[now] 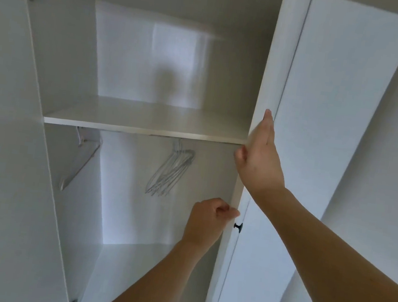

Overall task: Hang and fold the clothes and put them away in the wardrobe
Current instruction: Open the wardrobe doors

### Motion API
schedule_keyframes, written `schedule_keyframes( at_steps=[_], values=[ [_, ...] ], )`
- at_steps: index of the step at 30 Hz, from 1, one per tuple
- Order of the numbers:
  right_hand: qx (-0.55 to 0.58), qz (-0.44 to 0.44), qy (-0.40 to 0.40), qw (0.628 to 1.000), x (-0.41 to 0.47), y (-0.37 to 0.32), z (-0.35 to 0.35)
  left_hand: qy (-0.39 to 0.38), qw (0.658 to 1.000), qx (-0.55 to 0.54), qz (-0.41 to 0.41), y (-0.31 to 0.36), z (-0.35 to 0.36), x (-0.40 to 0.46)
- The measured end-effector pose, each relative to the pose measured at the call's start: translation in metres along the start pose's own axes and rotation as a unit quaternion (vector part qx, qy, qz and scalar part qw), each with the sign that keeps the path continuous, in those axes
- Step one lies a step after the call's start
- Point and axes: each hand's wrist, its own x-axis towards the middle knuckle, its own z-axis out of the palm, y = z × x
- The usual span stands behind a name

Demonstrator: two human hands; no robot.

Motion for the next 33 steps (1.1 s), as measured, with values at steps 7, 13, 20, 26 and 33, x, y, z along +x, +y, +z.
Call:
schedule_keyframes(
  at_steps=[7,13,20,26,33],
  values=[
    [-0.048,0.059,0.029,0.997,-0.027,0.053,-0.074,-0.094,0.995,0.033,-0.006,0.037,0.074,-0.003],
    [-0.053,0.089,0.043,0.994,-0.032,0.115,-0.12,-0.126,0.986,0.102,0.027,0.065,0.145,0.002],
    [-0.01,0.07,0.041,0.997,-0.028,0.18,-0.148,-0.097,0.989,0.101,0.057,0.079,0.214,0.009],
    [0.035,0.053,0.028,0.998,-0.027,0.202,-0.154,-0.04,0.993,0.093,0.059,0.075,0.244,0.007],
    [0.052,0.065,0.023,0.996,-0.03,0.207,-0.151,-0.059,0.991,0.107,0.059,0.08,0.239,0.005]
  ],
)
